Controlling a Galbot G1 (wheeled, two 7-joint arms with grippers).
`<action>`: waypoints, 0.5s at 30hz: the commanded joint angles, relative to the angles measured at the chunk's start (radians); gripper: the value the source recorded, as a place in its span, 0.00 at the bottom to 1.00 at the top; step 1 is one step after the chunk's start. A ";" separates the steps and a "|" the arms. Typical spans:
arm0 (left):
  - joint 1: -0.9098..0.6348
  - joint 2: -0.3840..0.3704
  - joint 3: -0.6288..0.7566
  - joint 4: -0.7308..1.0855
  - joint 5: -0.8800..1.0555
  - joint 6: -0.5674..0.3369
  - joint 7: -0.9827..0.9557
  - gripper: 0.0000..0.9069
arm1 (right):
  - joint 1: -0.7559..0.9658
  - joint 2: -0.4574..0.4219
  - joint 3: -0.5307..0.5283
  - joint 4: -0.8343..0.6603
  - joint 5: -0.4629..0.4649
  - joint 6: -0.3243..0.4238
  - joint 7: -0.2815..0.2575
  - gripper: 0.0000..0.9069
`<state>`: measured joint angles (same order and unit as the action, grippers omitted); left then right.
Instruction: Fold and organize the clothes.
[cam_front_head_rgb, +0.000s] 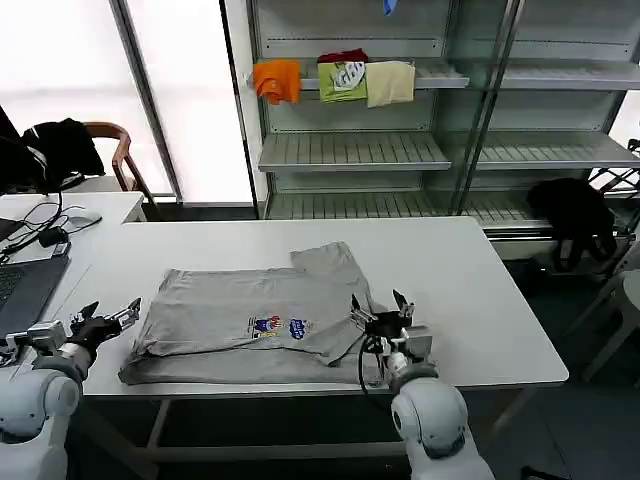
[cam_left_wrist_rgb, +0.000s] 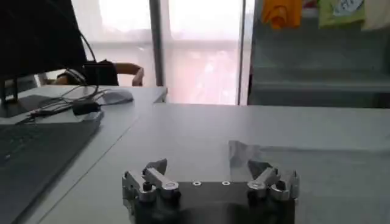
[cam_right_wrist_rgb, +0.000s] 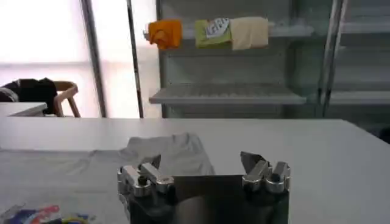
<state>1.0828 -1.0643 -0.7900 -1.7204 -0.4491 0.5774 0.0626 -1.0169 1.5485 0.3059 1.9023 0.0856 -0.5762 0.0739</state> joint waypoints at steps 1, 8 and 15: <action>-0.129 0.016 0.104 0.062 0.075 0.001 0.036 1.00 | 0.275 0.036 0.004 -0.297 0.036 -0.002 -0.051 1.00; -0.217 0.049 0.191 0.158 0.125 0.000 0.082 1.00 | 0.446 0.100 0.010 -0.556 0.011 0.001 -0.090 1.00; -0.283 0.048 0.221 0.257 0.160 -0.001 0.123 1.00 | 0.570 0.110 0.026 -0.781 -0.048 0.072 -0.106 1.00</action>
<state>0.8900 -1.0271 -0.6248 -1.5634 -0.3320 0.5772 0.1486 -0.6450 1.6093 0.3246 1.4238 0.0686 -0.5476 -0.0082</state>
